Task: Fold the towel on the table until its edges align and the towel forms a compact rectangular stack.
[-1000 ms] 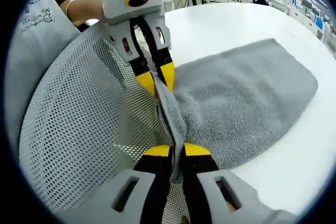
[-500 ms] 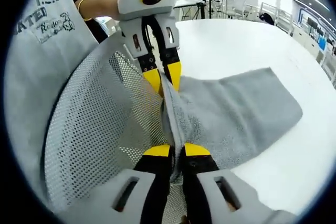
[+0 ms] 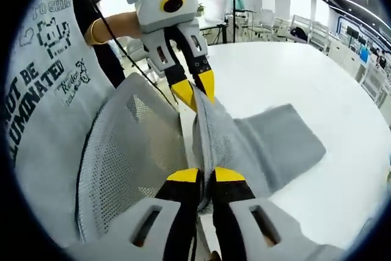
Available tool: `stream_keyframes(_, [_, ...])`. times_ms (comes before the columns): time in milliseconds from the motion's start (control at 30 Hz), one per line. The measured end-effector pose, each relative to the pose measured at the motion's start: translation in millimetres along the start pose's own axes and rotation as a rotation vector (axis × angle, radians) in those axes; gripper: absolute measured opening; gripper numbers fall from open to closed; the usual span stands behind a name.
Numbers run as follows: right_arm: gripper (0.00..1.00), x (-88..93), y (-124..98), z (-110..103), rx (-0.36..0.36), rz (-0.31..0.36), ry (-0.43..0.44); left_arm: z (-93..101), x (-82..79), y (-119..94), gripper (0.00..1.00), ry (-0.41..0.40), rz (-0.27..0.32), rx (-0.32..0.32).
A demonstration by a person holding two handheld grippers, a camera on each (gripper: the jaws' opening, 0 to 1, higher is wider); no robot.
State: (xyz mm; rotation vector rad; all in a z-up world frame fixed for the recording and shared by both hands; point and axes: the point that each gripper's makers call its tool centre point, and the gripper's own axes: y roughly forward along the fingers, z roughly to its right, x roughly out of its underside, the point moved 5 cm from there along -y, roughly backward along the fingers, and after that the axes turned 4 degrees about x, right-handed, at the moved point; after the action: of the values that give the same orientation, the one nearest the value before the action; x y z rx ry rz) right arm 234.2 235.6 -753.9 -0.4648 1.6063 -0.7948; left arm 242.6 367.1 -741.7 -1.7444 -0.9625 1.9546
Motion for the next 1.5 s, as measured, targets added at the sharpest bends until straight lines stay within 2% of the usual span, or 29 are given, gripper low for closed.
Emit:
stream_keyframes(100, [0.05,-9.8,-7,15,0.045,0.013,0.0,-15.1,-9.6,-3,0.08,0.007,0.019,-0.013])
stream_keyframes(333, [0.05,-26.4,-13,37,0.076,0.042,0.053,-42.0,-21.6,-5,0.08,0.042,0.022,-0.036])
stream_keyframes(500, [0.05,-40.8,-18,57,0.111,0.095,0.114,-61.3,-24.3,-8,0.08,0.008,0.049,-0.05])
stream_keyframes(633, [0.05,-49.5,-17,72,0.13,0.108,0.122,-76.7,-25.6,-6,0.08,-0.011,0.063,-0.078])
stream_keyframes(867, [0.04,-53.5,-12,96,0.172,0.063,0.052,-98.2,-27.9,6,0.08,-0.006,0.051,-0.122])
stream_keyframes(1200, [0.04,-60.8,2,138,0.231,0.101,0.099,-132.7,-24.0,11,0.08,-0.08,0.096,-0.222])
stream_keyframes(1367, [0.04,-60.7,6,146,0.24,0.098,0.1,-141.7,-21.8,15,0.08,-0.092,0.093,-0.23])
stream_keyframes(1500, [0.04,-60.1,8,153,0.242,0.118,0.136,-147.6,-20.3,16,0.08,-0.105,0.103,-0.245])
